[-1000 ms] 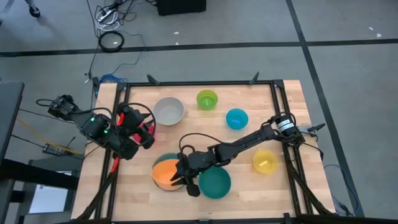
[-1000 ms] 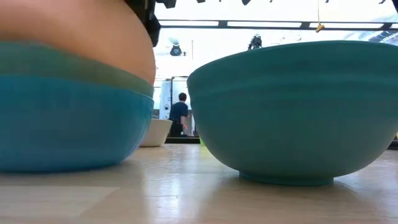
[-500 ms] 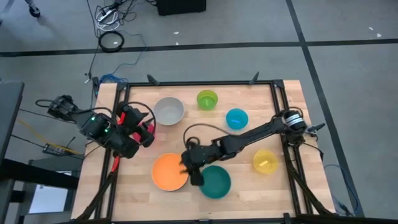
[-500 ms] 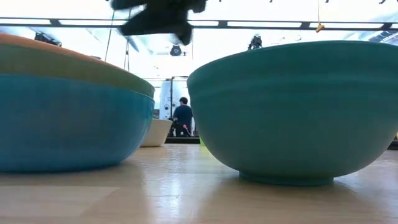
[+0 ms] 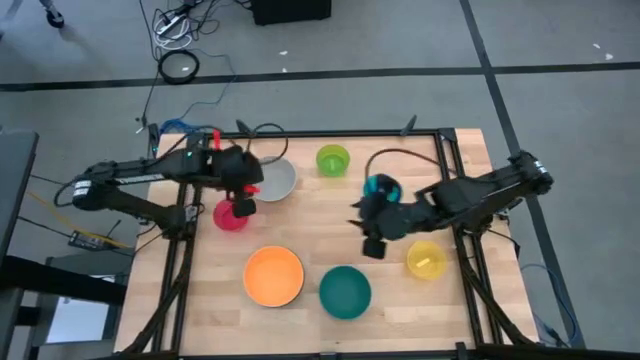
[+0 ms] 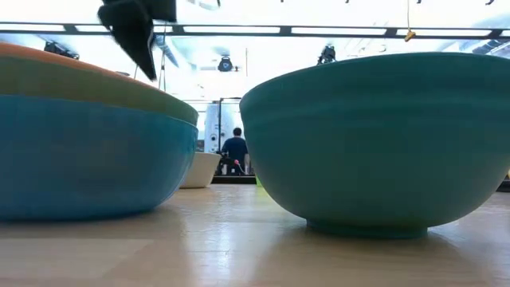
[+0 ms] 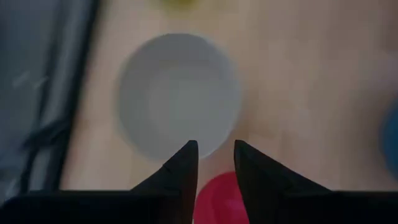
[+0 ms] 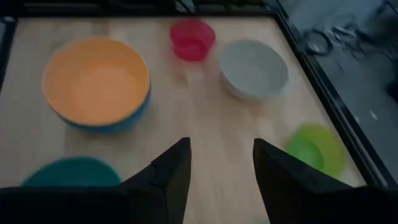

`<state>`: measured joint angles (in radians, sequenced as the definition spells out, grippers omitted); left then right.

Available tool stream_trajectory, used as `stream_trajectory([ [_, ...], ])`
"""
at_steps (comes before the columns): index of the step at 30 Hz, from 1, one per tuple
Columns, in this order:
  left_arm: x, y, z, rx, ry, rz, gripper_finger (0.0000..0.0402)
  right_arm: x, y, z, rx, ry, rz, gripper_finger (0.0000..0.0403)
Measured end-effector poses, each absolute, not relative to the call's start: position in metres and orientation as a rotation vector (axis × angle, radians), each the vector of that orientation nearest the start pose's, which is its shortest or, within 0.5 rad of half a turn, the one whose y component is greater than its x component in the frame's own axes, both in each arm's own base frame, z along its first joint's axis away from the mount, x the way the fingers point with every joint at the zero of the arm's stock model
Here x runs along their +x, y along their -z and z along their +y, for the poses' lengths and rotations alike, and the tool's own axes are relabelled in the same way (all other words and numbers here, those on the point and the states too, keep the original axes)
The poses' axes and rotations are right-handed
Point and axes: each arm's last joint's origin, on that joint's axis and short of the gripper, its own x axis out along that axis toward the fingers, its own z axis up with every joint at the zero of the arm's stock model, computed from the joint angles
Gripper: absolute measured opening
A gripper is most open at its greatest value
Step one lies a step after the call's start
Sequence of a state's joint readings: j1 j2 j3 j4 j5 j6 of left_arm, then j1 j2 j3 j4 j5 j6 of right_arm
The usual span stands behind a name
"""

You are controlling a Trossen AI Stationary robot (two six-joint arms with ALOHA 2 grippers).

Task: Nest bowls inside each other
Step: Stack the gray bowl on top of the orange bowl

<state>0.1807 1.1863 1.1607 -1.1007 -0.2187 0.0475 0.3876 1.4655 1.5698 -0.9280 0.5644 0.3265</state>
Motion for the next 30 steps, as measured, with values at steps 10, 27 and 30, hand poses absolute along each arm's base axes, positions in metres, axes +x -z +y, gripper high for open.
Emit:
stream_trajectory([
  [10, 0.214, -0.257, 0.089, 0.085, -0.092, 1.325, 0.0092, 0.246, -0.372, 0.115, -0.058, 0.436, 0.782, 0.0160],
  [27, 0.249, -0.217, 0.109, 0.050, -0.004, 1.466, 0.0111, 0.264, -0.346, 0.125, -0.091, 0.477, 0.867, 0.0162],
  [30, 0.251, -0.223, 0.109, 0.046, -0.006, 1.463, 0.0123, 0.264, -0.345, 0.124, -0.093, 0.479, 0.872, 0.0162],
])
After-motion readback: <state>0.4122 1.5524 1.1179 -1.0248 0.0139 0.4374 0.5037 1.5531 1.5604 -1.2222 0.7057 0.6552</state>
